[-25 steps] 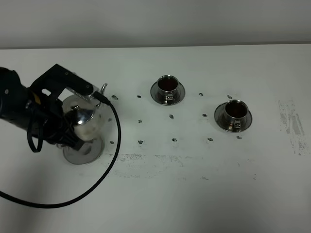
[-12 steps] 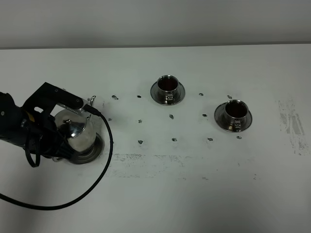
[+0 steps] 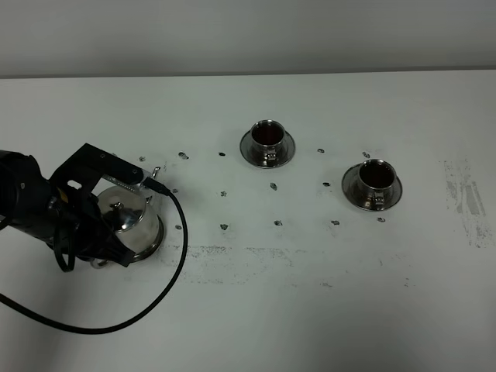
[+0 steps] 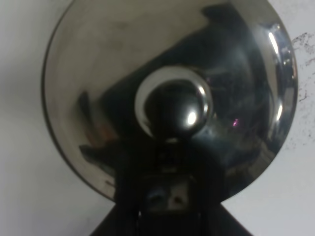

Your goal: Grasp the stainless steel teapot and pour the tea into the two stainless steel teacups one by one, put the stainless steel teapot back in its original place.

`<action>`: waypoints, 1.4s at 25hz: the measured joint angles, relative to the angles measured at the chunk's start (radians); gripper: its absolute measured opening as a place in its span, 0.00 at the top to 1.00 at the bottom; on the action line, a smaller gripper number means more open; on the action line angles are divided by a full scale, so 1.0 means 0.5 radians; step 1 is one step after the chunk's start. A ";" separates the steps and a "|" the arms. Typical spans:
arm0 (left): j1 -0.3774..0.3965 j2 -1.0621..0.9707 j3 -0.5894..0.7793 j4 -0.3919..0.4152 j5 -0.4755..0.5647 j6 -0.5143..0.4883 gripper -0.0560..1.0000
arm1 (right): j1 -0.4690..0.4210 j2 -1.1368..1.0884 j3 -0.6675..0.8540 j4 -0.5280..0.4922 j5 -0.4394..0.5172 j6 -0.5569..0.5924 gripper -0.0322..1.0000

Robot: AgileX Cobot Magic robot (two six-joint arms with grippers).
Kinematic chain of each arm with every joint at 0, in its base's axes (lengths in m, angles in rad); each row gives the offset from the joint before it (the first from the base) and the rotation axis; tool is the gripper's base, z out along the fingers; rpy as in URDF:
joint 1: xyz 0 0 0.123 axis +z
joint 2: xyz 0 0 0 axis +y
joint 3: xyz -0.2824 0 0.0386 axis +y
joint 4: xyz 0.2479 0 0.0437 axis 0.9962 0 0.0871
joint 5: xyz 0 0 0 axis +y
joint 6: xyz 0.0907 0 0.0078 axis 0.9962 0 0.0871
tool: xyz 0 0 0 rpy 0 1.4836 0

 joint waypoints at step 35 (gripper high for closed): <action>-0.014 -0.900 0.000 -0.053 0.180 -0.273 0.57 | 0.000 0.000 0.000 0.000 0.000 0.000 0.75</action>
